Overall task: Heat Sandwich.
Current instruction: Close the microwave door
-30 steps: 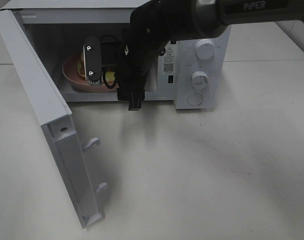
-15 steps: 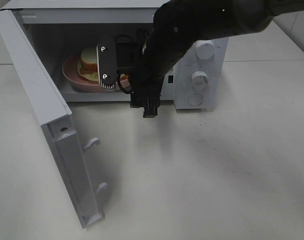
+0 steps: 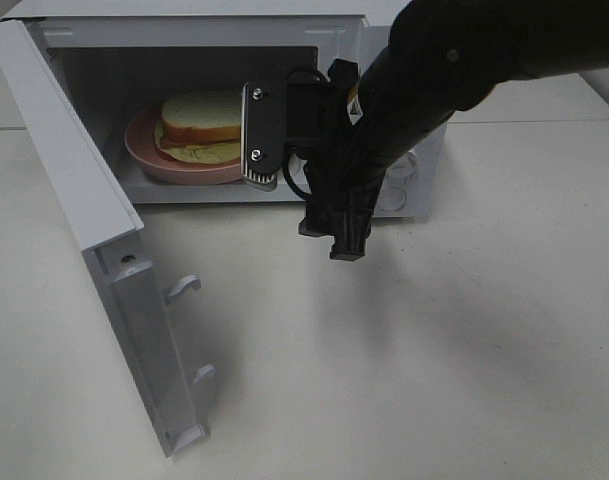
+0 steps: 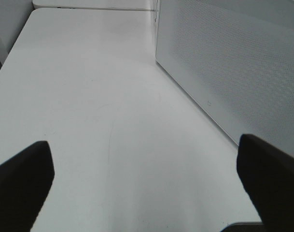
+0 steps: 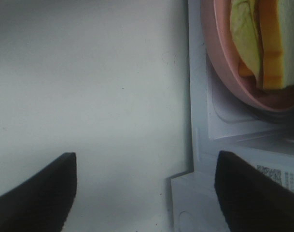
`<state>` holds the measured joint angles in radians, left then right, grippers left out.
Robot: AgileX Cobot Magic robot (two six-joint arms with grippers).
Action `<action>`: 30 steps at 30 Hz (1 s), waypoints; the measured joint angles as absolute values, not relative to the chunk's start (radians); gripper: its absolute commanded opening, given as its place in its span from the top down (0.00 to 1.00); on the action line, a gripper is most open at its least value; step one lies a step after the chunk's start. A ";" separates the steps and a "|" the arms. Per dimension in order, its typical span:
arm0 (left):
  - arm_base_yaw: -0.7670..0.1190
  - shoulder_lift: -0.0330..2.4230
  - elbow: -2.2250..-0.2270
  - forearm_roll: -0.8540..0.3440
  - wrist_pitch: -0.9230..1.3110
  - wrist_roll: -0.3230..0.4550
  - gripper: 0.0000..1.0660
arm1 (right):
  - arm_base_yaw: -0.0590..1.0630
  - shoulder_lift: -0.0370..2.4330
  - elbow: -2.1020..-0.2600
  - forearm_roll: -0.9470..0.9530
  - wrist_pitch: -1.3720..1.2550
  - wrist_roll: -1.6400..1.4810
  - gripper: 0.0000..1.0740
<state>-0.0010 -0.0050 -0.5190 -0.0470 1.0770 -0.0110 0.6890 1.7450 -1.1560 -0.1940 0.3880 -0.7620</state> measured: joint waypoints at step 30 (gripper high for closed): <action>-0.001 -0.005 -0.519 -0.047 1.077 -0.011 0.08 | 0.689 1.165 -0.676 -0.189 0.496 -0.217 0.29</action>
<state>-0.0010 -0.0050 -0.5190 -0.0470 1.0770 -0.0110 0.6890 1.1650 -0.6760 -0.1890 0.4960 -0.2170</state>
